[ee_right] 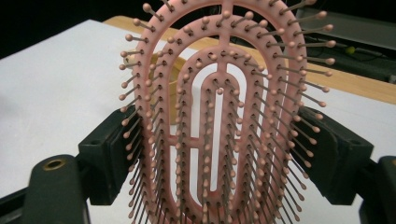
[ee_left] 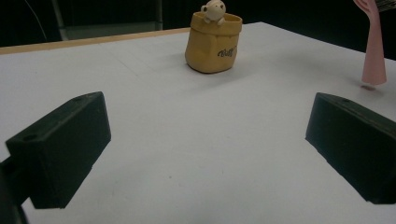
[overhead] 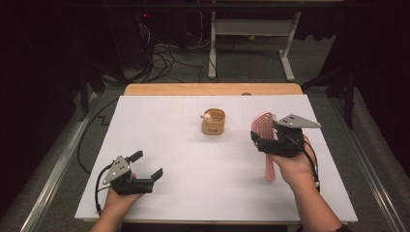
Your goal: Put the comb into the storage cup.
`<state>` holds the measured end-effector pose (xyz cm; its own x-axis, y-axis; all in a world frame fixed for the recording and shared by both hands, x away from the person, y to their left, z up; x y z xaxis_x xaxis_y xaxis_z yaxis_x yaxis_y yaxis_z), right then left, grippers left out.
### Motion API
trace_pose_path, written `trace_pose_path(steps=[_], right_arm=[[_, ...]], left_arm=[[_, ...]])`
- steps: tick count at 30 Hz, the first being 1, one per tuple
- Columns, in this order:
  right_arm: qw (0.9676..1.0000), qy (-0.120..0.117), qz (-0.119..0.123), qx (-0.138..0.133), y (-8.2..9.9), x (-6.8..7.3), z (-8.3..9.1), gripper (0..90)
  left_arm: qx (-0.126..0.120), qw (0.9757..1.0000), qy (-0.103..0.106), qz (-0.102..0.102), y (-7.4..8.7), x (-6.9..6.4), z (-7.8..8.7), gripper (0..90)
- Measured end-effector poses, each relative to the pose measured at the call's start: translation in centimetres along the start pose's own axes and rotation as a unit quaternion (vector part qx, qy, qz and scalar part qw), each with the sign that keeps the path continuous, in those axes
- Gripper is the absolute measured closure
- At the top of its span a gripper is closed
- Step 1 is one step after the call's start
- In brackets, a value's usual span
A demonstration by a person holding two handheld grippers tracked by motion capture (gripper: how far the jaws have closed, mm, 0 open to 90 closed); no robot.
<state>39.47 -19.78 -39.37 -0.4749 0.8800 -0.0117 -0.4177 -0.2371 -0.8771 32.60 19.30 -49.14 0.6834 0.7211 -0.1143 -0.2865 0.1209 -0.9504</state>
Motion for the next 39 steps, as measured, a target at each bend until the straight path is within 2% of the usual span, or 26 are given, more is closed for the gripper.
trace_pose_path(steps=[5,16,20,27,34,39], right_arm=[[0.9997,0.0,-0.008,-0.022,0.1,-0.2,0.3,20.5],[0.9989,-0.001,-0.014,-0.046,0.0,-0.4,0.8,20.4],[0.9979,0.0,-0.025,-0.059,0.0,-0.5,1.0,20.4],[0.9965,-0.001,-0.03,-0.078,-0.2,-0.4,1.1,20.4],[0.9953,0.001,-0.03,-0.092,-0.7,-0.5,1.3,20.4],[0.9948,0.006,-0.021,-0.1,-1.4,-0.4,1.3,20.4]], left_arm=[[0.0,1.0,0.0,0.0,0.0,0.0,0.0,0.7],[0.0,1.0,0.0,-0.001,0.0,0.0,0.0,0.6],[-0.001,1.0,0.001,-0.001,0.0,0.0,0.0,0.6],[-0.003,1.0,0.0,0.0,0.0,0.0,0.0,0.7],[-0.001,1.0,-0.001,-0.002,0.0,0.0,-0.1,0.8],[0.0,1.0,-0.003,-0.003,0.0,0.0,-0.1,0.7]])
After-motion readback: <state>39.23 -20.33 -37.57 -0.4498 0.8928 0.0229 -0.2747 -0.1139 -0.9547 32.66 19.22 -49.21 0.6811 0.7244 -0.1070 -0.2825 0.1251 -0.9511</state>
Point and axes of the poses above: each handheld gripper's, and its own axes: z roughly backward along the jaws, y roughly out of its underside, x roughly to its left, the point moved 6 cm from there along -z, roughly forward along the jaws, and after that the axes turned 2 degrees about y, right-handed, at the moved point
